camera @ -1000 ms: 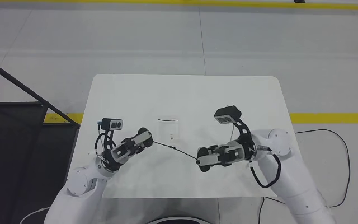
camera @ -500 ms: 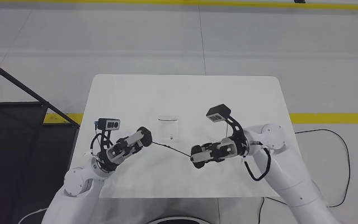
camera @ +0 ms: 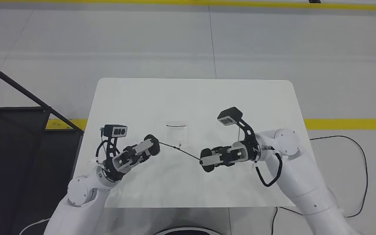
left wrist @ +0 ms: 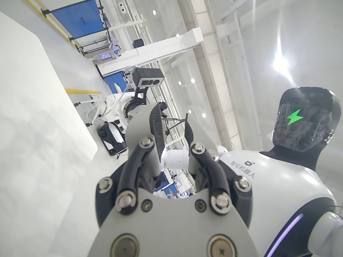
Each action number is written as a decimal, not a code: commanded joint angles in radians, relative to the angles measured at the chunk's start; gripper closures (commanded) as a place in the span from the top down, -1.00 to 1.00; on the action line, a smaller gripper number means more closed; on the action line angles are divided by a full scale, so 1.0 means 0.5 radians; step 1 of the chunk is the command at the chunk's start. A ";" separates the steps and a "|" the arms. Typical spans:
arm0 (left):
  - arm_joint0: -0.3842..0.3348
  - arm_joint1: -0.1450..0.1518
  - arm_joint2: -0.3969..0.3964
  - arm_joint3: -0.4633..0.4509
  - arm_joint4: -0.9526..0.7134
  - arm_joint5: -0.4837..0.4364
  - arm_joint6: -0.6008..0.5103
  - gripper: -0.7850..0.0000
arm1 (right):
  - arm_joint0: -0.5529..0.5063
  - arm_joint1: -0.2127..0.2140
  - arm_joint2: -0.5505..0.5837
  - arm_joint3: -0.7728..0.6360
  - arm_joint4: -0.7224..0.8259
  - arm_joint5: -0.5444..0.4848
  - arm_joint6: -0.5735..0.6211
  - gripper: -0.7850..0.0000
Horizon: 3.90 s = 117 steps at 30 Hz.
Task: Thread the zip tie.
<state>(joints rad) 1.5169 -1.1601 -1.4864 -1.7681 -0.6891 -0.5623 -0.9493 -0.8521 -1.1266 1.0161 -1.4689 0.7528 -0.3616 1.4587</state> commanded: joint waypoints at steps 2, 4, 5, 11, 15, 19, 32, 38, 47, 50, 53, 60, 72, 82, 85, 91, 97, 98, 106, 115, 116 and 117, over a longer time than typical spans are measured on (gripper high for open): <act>0.000 0.001 0.002 -0.001 -0.003 0.003 -0.001 -0.33 | 0.009 -0.001 -0.006 0.023 -0.012 -0.001 -0.002 -1.00; 0.000 0.001 0.001 -0.001 -0.004 0.003 -0.002 -0.31 | 0.018 -0.003 -0.014 0.039 -0.021 -0.003 -0.003 -1.00; 0.000 0.001 0.001 -0.001 -0.005 0.003 -0.003 -0.31 | 0.023 -0.004 -0.018 0.048 -0.022 0.000 0.000 -1.00; 0.001 0.002 0.002 -0.003 -0.011 0.006 0.004 -0.36 | 0.056 -0.010 -0.045 0.099 -0.051 0.012 0.011 -1.00; 0.003 0.003 0.000 -0.007 -0.004 0.003 0.007 -0.37 | 0.070 -0.014 -0.059 0.124 -0.059 0.020 0.020 -1.00; 0.004 0.004 0.001 -0.010 -0.003 0.004 0.010 -0.42 | 0.084 -0.018 -0.071 0.145 -0.074 0.030 0.030 -1.00; 0.000 0.005 0.005 -0.008 -0.001 0.005 0.027 -0.44 | 0.119 -0.030 -0.107 0.197 -0.135 0.063 0.062 -1.00; -0.006 0.006 0.007 0.000 -0.007 0.004 0.027 -0.98 | 0.126 -0.035 -0.116 0.203 -0.160 0.066 0.063 -1.00; -0.008 0.006 0.012 0.007 -0.010 -0.005 0.026 -1.00 | 0.125 -0.039 -0.115 0.204 -0.175 0.070 0.062 -1.00; -0.010 0.006 0.012 0.011 -0.012 -0.007 0.024 -1.00 | 0.124 -0.040 -0.113 0.205 -0.176 0.070 0.063 -1.00; -0.013 0.007 0.013 0.014 -0.017 -0.011 0.021 -1.00 | 0.121 -0.041 -0.107 0.203 -0.171 0.062 0.062 -1.00; -0.015 0.007 0.010 0.026 -0.021 -0.020 0.027 -1.00 | 0.065 -0.030 -0.034 0.135 -0.069 0.015 0.015 -1.00; -0.011 0.009 0.002 0.032 -0.039 -0.033 0.016 -1.00 | -0.083 0.008 0.149 -0.030 0.119 0.015 0.015 -1.00; -0.014 0.009 0.009 0.026 0.038 -0.042 0.040 0.14 | -0.059 0.006 0.098 -0.037 -0.029 0.053 0.053 -1.00; -0.008 0.008 0.017 0.017 0.092 -0.056 0.077 1.00 | -0.038 0.000 0.058 -0.024 -0.075 0.032 0.032 -1.00; 0.002 0.008 0.015 0.010 0.138 -0.053 0.139 1.00 | -0.011 -0.005 0.022 -0.003 -0.091 0.003 0.003 -1.00; 0.028 0.008 -0.045 0.021 0.218 -0.096 0.291 1.00 | -0.056 0.020 0.055 -0.085 -0.354 -0.142 -0.142 -1.00; 0.045 0.007 -0.063 0.016 0.243 -0.119 0.332 1.00 | -0.083 0.028 0.069 -0.112 -0.423 -0.178 -0.179 -1.00; 0.205 0.005 -0.217 -0.068 0.400 -0.176 0.649 1.00 | -0.227 0.091 0.264 -0.371 -1.134 -0.143 -0.583 -1.00; 0.248 0.001 -0.279 -0.070 0.531 -0.183 0.812 1.00 | -0.228 0.074 0.102 -0.632 -2.107 0.503 -1.058 -1.00; 0.248 0.001 -0.279 -0.070 0.531 -0.183 0.812 1.00 | -0.191 0.066 0.066 -0.605 -2.156 0.572 -1.068 -1.00; 0.248 0.001 -0.279 -0.070 0.531 -0.183 0.812 1.00 | -0.157 0.056 0.022 -0.573 -2.189 0.632 -1.067 -1.00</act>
<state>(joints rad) 1.6408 -1.1599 -1.6261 -1.8031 -0.4233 -0.6537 -0.5428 -0.9471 -1.0950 1.0456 -1.7699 -0.3260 -0.0787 0.9246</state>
